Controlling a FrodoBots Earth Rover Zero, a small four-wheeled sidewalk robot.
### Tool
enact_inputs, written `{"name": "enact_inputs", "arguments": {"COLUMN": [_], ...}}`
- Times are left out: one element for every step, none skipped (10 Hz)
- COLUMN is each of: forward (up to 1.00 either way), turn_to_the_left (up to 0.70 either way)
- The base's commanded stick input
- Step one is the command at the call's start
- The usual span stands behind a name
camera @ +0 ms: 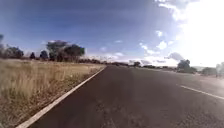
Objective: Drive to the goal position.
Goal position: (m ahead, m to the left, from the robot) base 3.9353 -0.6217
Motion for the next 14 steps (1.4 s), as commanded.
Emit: {"name": "enact_inputs", "arguments": {"forward": [0.5,0.5,0.5,0.5,0.5,0.5,0.5,0.5,0.5,0.5,0.5,0.5,0.5,0.5], "turn_to_the_left": [0.0,0.0,0.0,0.0,0.0,0.0,0.0,0.0,0.0,0.0,0.0,0.0,0.0,0.0]}}
